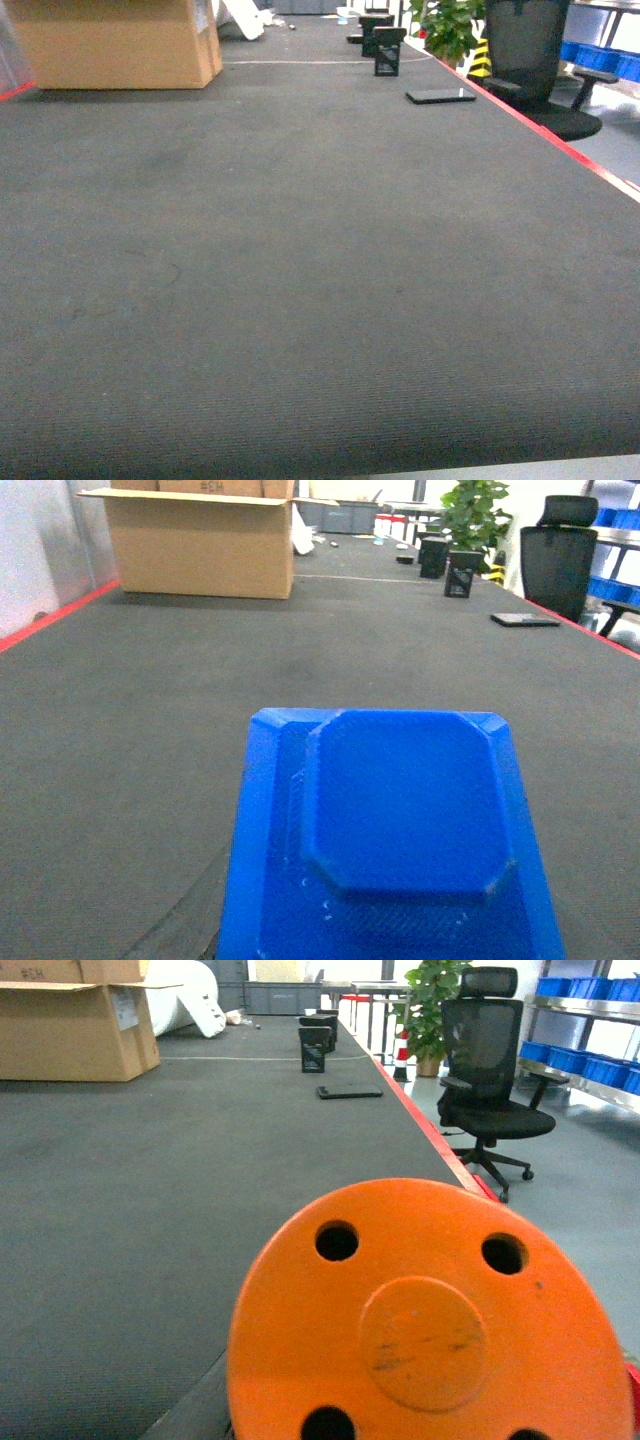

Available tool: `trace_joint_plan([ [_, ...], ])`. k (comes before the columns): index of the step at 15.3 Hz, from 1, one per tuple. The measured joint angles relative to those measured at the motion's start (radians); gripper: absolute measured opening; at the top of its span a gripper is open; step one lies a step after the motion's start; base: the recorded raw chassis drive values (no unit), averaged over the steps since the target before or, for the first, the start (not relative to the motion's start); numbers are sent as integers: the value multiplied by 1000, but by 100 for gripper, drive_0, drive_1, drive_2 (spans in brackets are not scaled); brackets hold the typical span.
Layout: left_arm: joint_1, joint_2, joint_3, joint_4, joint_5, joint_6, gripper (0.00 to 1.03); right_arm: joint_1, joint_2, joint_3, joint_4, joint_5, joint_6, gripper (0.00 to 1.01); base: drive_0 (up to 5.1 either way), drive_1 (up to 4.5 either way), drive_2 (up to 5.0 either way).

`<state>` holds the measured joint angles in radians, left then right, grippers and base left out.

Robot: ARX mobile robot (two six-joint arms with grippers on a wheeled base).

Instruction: Sort blue parts and orange caps into right shelf containers

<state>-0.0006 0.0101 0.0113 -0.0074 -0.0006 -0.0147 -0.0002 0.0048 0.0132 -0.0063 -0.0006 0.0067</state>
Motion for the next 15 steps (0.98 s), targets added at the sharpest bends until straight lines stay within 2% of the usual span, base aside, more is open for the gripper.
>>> trace_joint_plan([
  [15,0,0,0,0,0,0,42,0,0,0,0,0,0,44,-161,-161,-161],
])
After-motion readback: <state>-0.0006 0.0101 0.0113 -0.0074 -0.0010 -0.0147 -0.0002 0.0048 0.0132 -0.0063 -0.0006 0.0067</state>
